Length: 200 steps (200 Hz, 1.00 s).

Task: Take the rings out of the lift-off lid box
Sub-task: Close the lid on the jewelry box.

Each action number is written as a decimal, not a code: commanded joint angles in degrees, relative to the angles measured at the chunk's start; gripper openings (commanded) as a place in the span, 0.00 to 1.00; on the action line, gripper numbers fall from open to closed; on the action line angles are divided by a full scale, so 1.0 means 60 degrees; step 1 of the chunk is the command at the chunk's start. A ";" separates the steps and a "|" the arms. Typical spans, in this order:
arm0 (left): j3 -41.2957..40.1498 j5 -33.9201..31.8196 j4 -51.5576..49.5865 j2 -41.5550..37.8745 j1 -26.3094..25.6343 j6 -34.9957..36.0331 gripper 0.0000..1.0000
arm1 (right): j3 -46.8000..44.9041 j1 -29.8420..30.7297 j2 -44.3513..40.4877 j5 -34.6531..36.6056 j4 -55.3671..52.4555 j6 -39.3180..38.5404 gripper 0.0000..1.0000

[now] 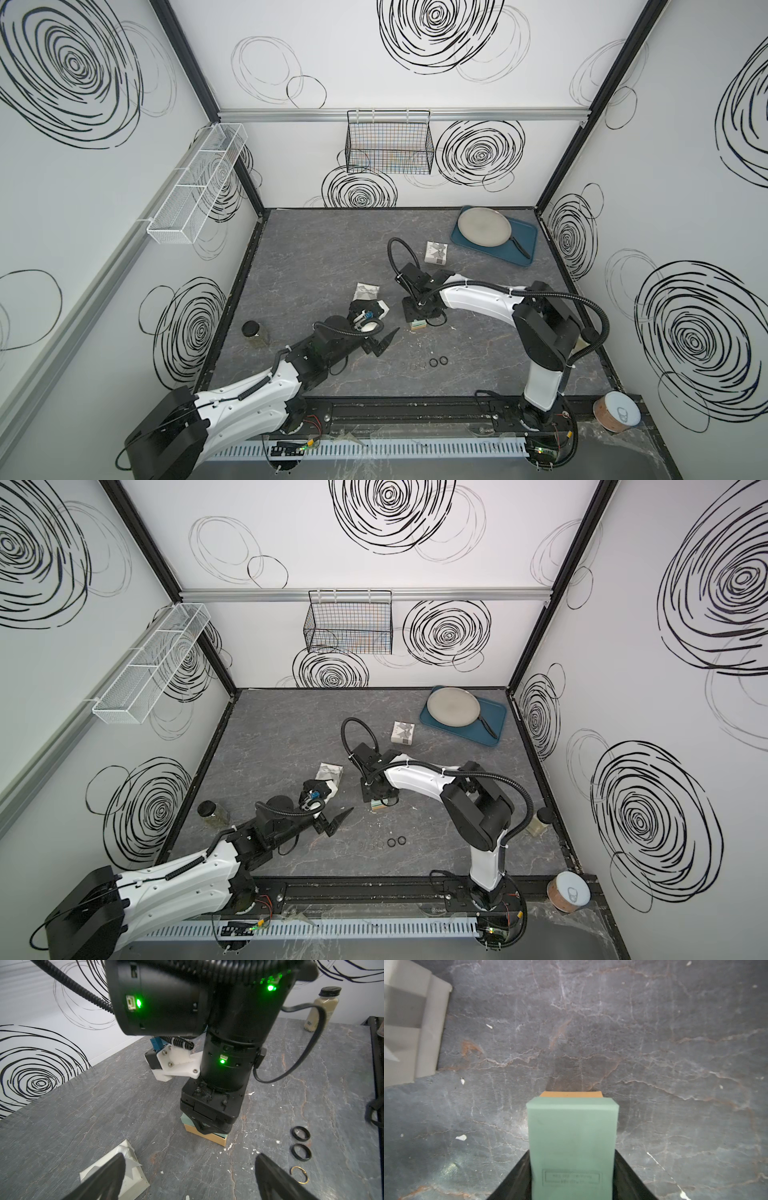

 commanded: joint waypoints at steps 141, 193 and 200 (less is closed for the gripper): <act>0.1033 -0.0448 -0.0220 0.0602 0.0072 -0.0200 0.99 | -0.0751 -0.0591 -0.1728 -0.0448 0.0375 -0.0666 0.95; 0.3768 -0.2490 -0.2909 0.2920 -0.0638 -0.0346 1.00 | -0.2748 -0.2058 -0.3328 -0.1617 0.1835 -0.1356 1.00; 0.4089 -0.2744 -0.3283 0.3301 -0.0746 -0.0317 0.99 | -0.2888 -0.2168 -0.3393 -0.1713 0.1906 -0.1480 1.00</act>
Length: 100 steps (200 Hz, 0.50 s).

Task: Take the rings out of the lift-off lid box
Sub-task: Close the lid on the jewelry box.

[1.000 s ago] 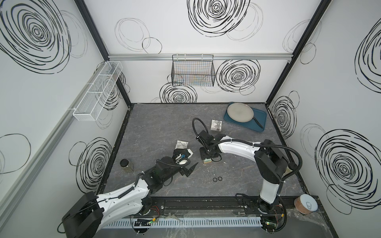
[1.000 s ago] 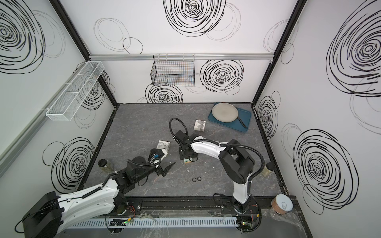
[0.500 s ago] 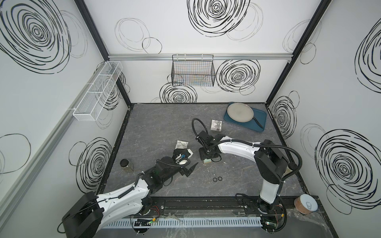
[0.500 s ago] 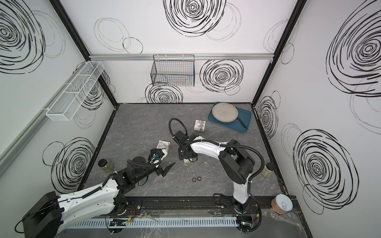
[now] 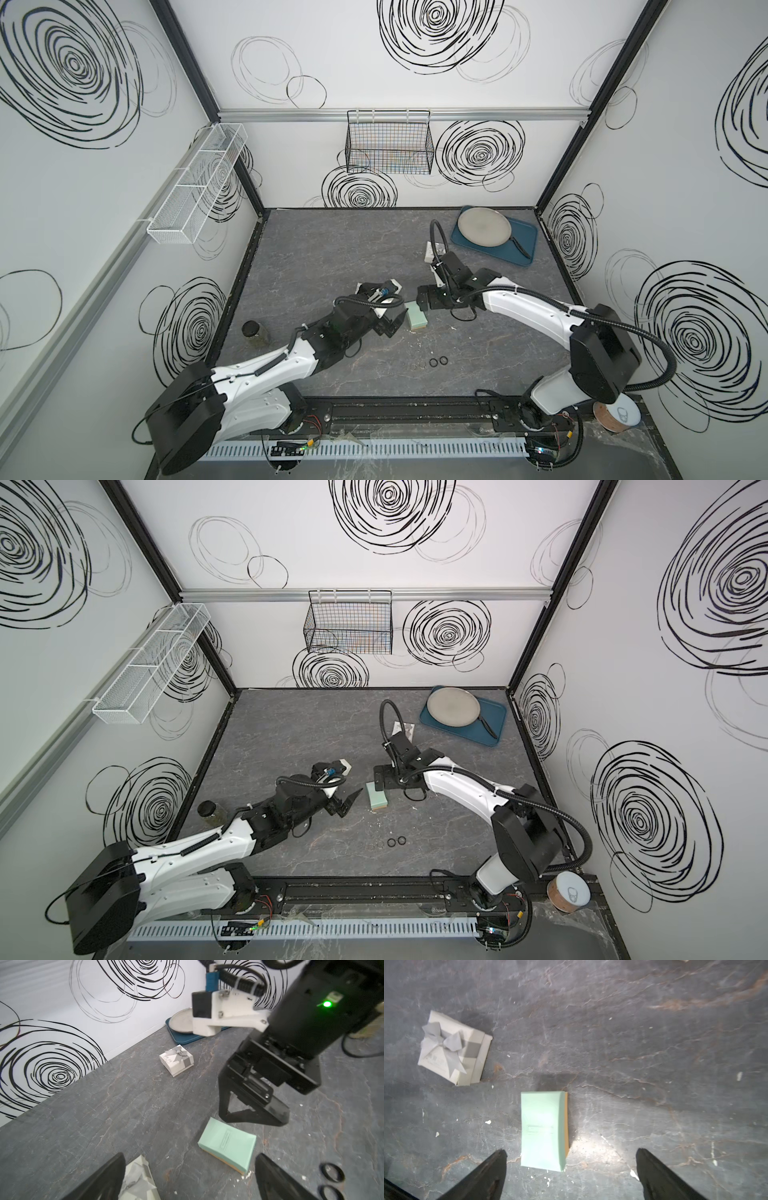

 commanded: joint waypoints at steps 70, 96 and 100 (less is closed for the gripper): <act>0.2410 -0.1803 -0.2368 0.2994 -0.0640 -0.0039 1.00 | -0.1846 -0.0489 -0.0533 -0.1286 0.1587 -0.0995 1.00; 0.2690 -0.1691 -0.2418 0.3437 -0.0535 -0.0074 1.00 | -0.2066 -0.0498 -0.0530 -0.1427 0.1821 -0.1017 1.00; 0.2719 -0.1665 -0.2411 0.3496 -0.0506 -0.0075 1.00 | -0.2082 -0.0502 -0.0509 -0.1440 0.1844 -0.1024 1.00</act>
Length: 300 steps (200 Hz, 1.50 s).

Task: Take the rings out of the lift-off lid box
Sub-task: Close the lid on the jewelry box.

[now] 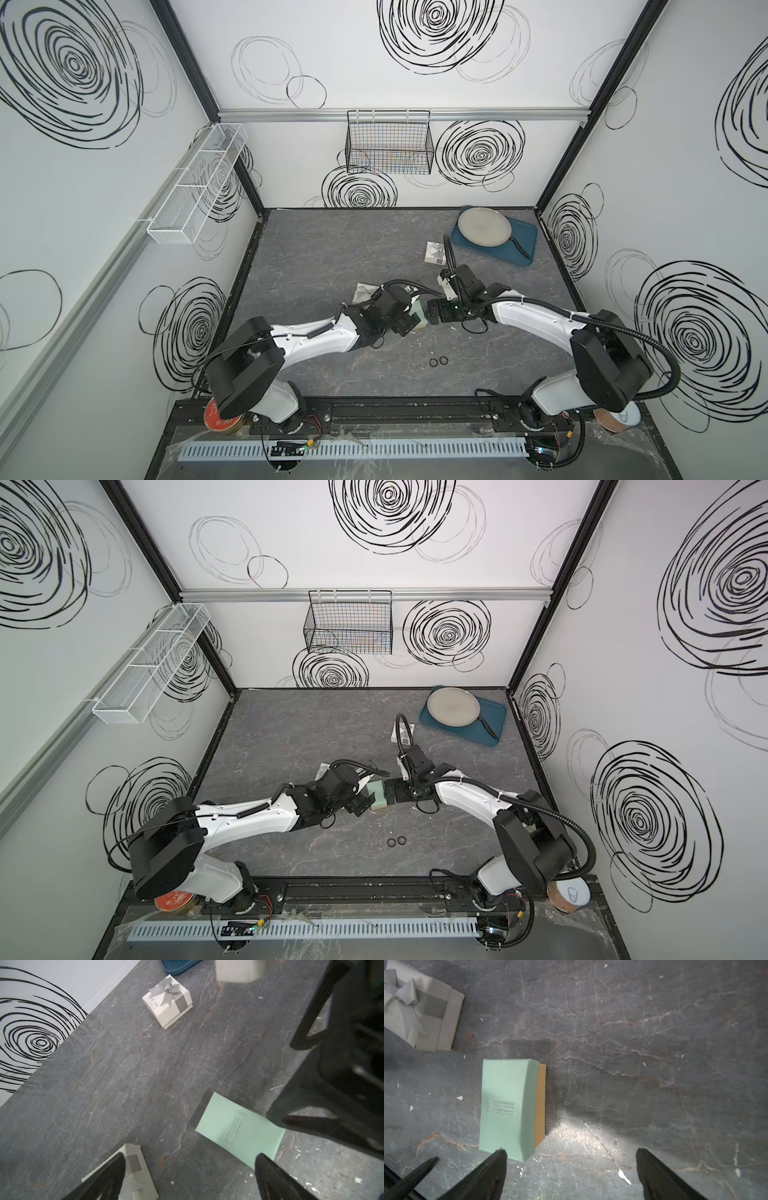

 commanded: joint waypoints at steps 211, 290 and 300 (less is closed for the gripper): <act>-0.0046 0.0481 0.0817 0.1381 0.0690 -0.0389 1.00 | -0.0316 -0.0047 0.1131 -0.0327 0.1098 0.0070 1.00; -0.0025 0.0452 0.0708 0.1638 0.0688 -0.0426 1.00 | -0.0039 -0.0047 0.1175 0.0004 0.0751 0.0048 1.00; -0.0016 0.0441 0.0722 0.1629 0.0690 -0.0438 1.00 | 0.0002 -0.0047 0.1165 0.0052 0.0693 0.0040 1.00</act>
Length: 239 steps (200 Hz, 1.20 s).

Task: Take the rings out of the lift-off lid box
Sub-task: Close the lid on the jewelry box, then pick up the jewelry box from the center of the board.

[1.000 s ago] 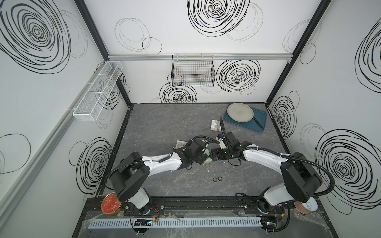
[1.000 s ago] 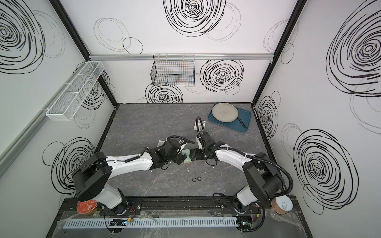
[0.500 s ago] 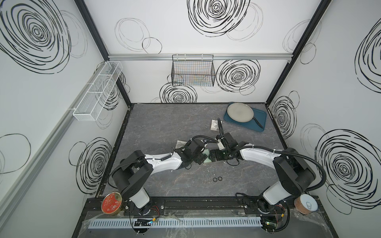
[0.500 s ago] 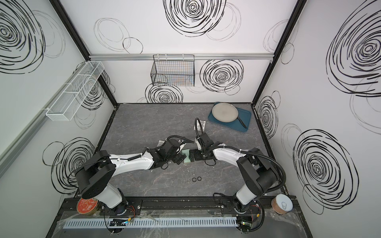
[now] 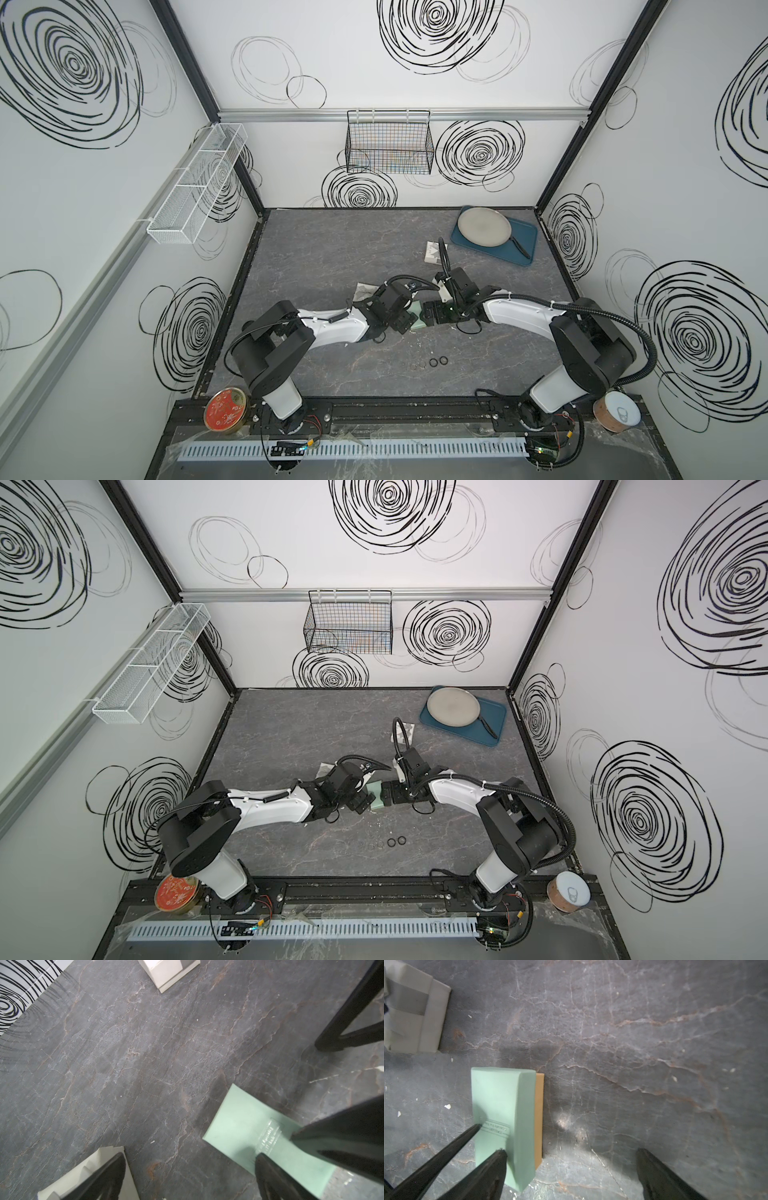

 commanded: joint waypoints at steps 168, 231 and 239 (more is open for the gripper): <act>-0.4103 0.1344 0.2990 -0.6222 0.0117 0.0653 1.00 | 0.3810 0.1647 0.0797 0.2845 -0.3254 0.0897 1.00; -0.5418 0.1285 0.3481 -0.7605 0.0140 0.0665 0.99 | 0.4075 0.2249 0.1916 0.2870 -0.3343 0.1847 1.00; -0.5421 0.1243 0.3359 -0.7745 0.0136 0.0673 0.99 | 0.4124 0.2299 0.2066 0.2846 -0.3398 0.1868 0.99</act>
